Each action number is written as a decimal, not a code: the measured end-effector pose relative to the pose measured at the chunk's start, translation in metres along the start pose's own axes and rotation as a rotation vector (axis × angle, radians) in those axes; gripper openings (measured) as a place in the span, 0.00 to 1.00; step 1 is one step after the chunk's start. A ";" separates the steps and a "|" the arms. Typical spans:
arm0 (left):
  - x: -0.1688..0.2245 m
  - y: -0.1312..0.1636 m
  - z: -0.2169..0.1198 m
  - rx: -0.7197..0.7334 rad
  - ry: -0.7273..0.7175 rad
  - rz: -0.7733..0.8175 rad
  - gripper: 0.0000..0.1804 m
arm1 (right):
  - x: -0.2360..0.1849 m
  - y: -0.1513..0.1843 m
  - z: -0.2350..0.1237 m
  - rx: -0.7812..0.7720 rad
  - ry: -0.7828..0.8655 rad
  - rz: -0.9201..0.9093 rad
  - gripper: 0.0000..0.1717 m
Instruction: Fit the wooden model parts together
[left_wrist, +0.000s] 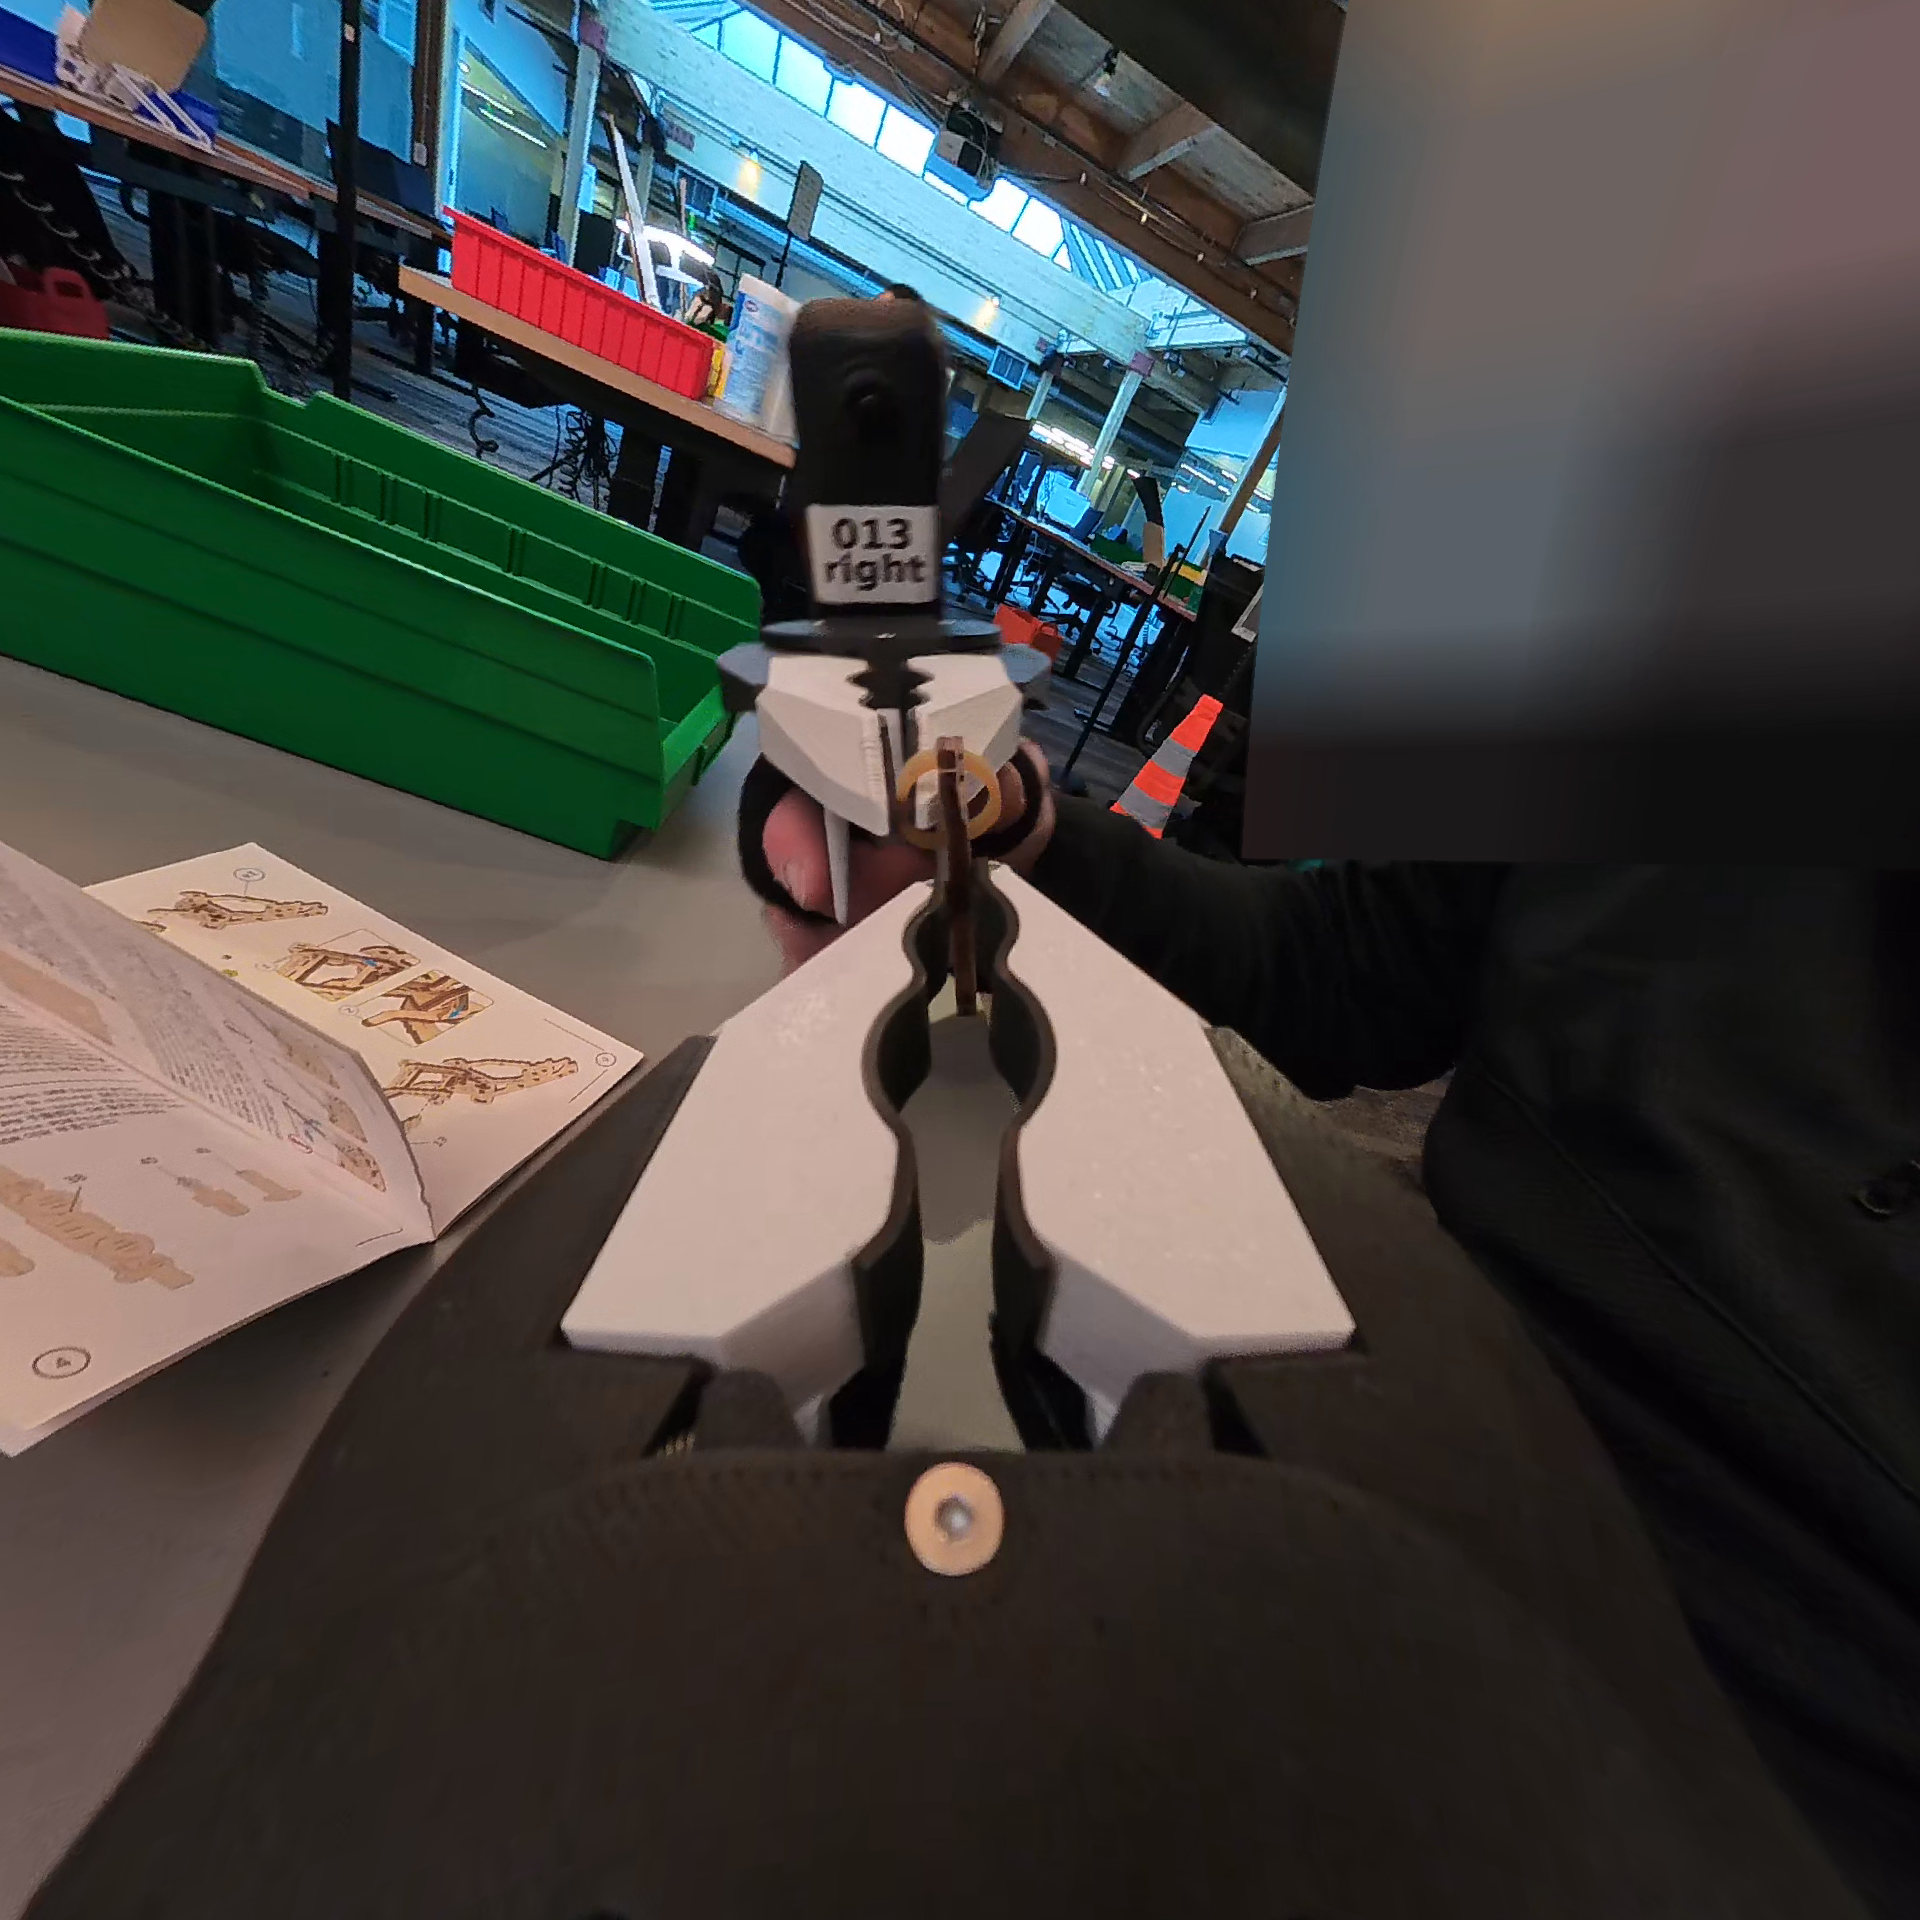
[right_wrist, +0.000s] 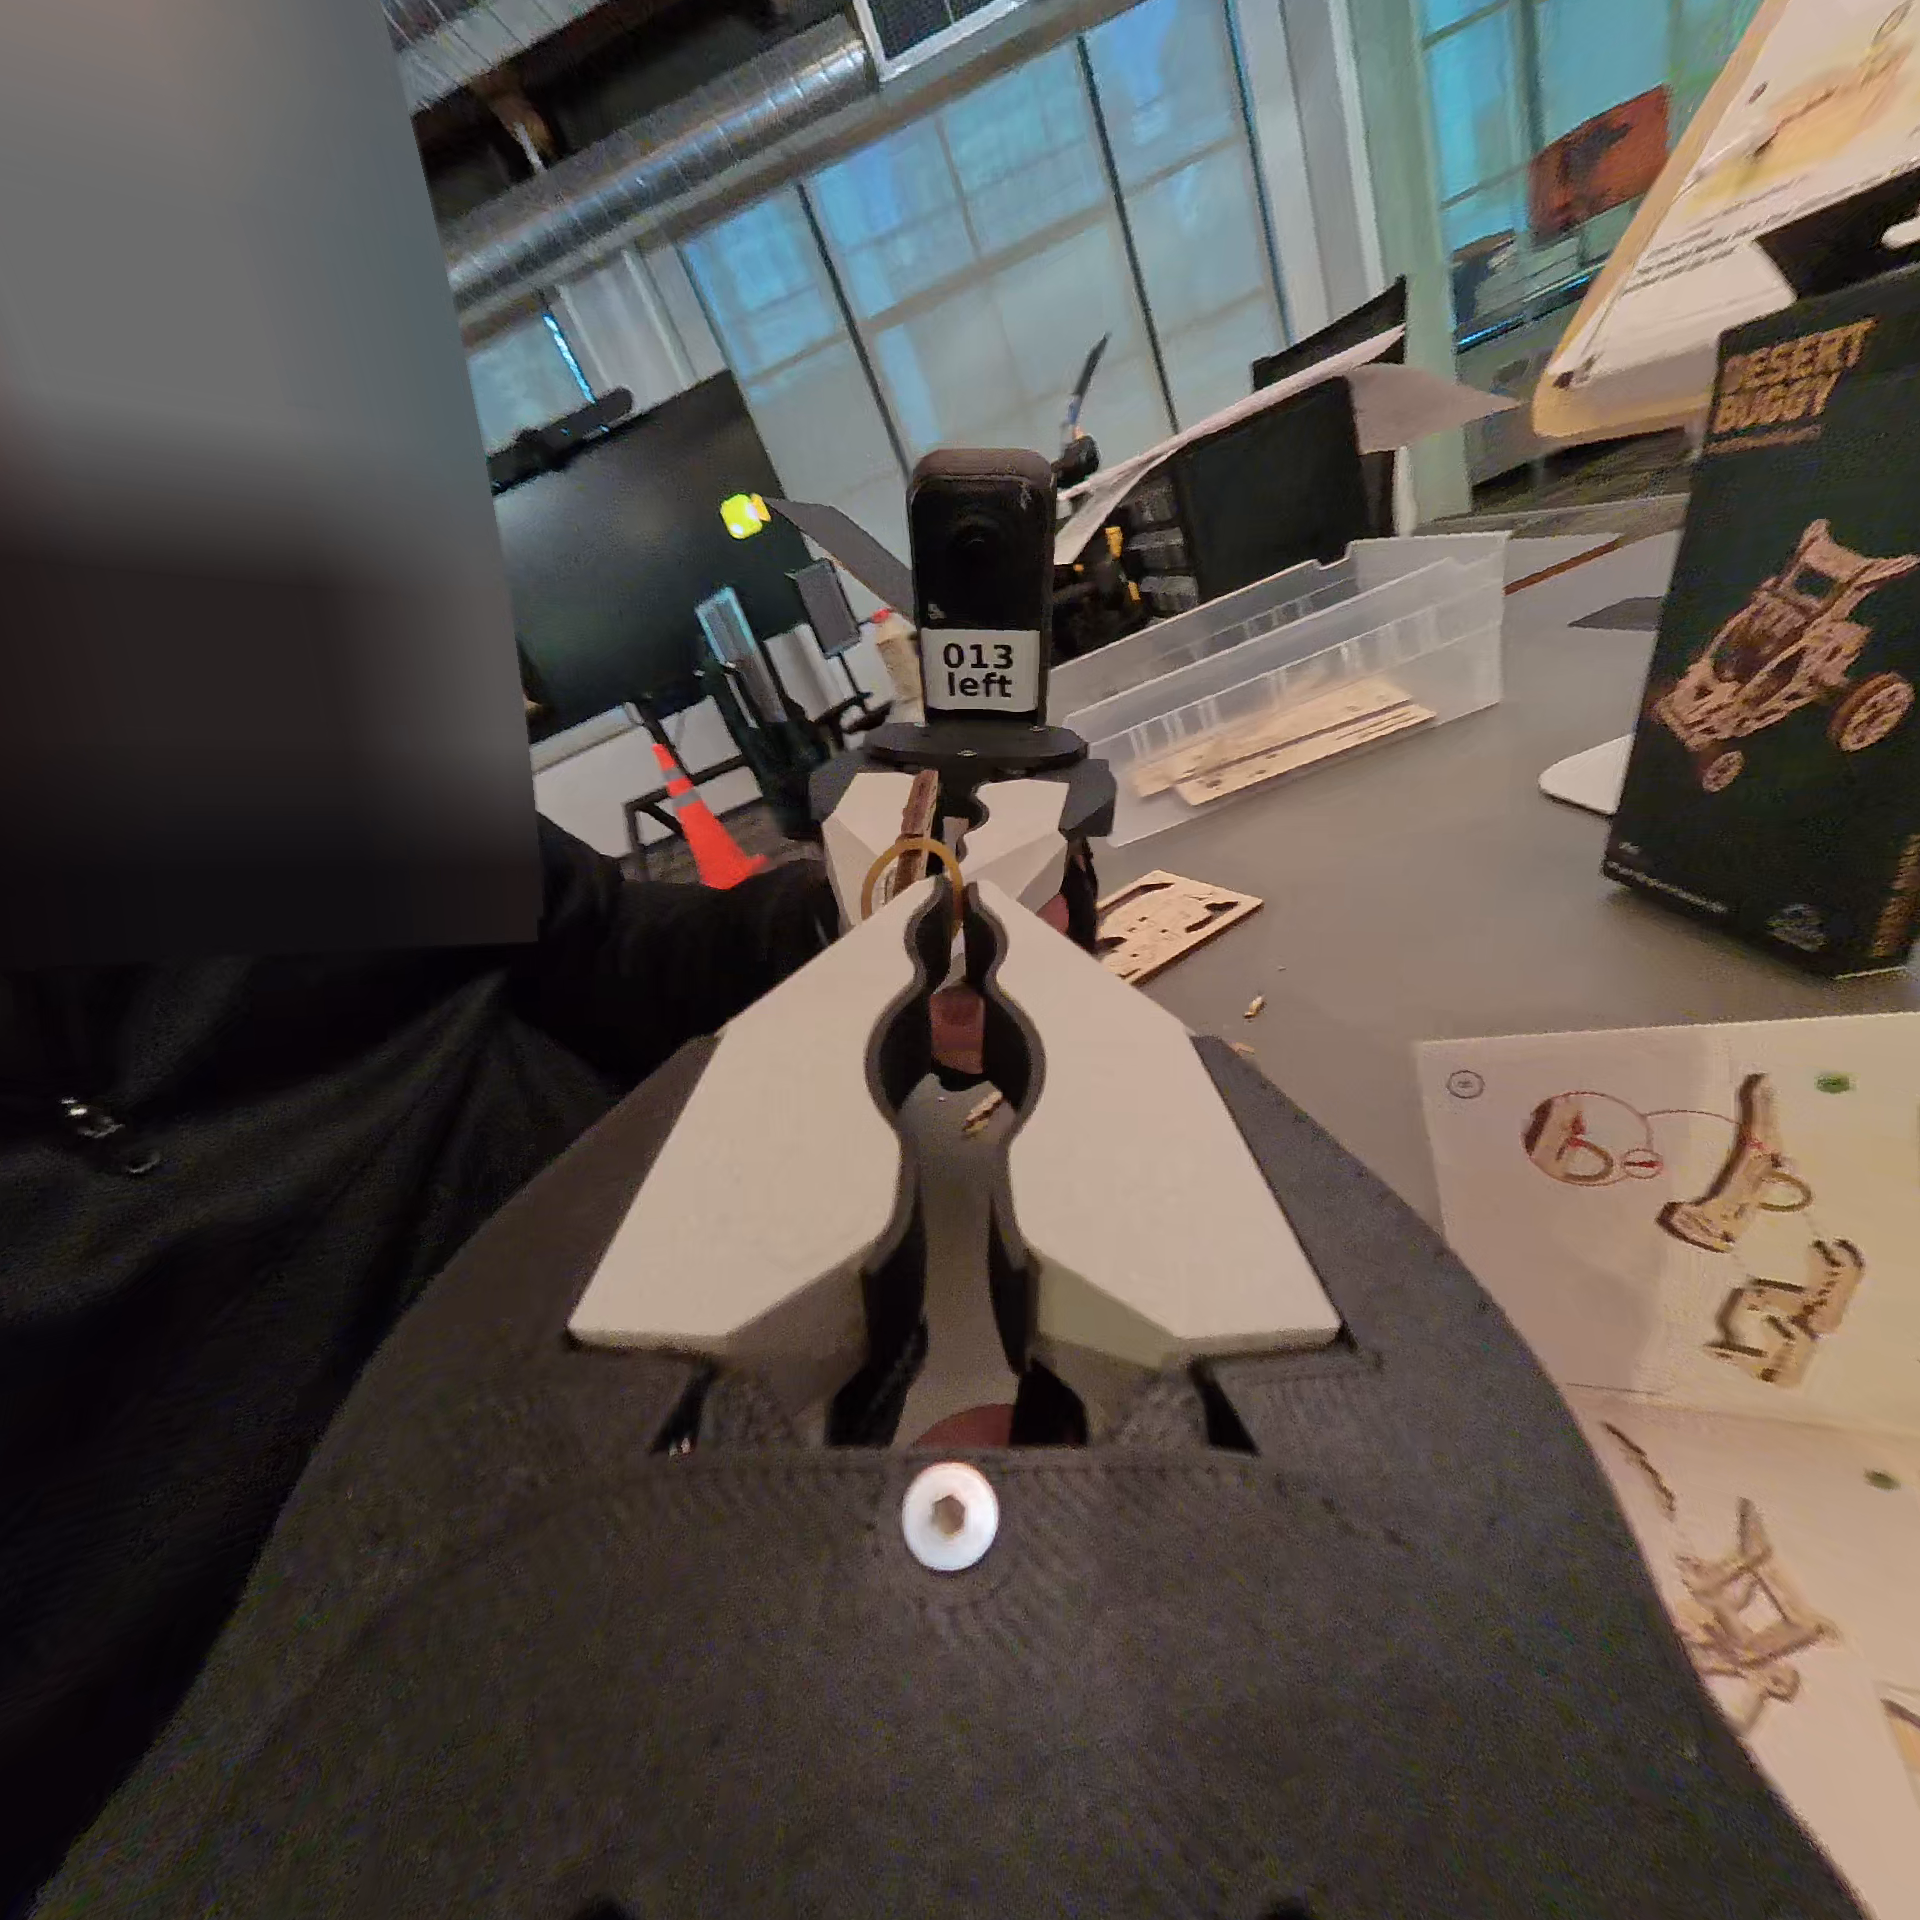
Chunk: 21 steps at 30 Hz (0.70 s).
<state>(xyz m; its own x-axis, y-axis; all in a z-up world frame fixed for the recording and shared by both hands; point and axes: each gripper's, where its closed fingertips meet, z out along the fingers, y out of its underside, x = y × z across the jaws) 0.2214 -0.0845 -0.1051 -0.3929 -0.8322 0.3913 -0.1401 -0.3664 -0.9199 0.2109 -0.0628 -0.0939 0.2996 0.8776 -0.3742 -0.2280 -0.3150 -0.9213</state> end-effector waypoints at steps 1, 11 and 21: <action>-0.001 0.000 0.000 -0.002 -0.005 0.003 0.01 | 0.001 0.001 0.000 -0.019 0.029 -0.026 0.00; -0.015 0.002 -0.001 -0.055 -0.144 0.062 0.01 | 0.021 0.005 -0.004 -0.396 0.494 -0.366 0.00; -0.021 0.003 -0.004 -0.104 -0.231 0.108 0.01 | 0.028 0.003 -0.006 -0.644 0.696 -0.527 0.00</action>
<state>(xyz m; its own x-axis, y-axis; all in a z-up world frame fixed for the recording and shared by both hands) 0.2259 -0.0668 -0.1158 -0.1945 -0.9413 0.2760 -0.2059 -0.2359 -0.9497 0.2245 -0.0414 -0.1078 0.7235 0.6247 0.2937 0.5514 -0.2669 -0.7904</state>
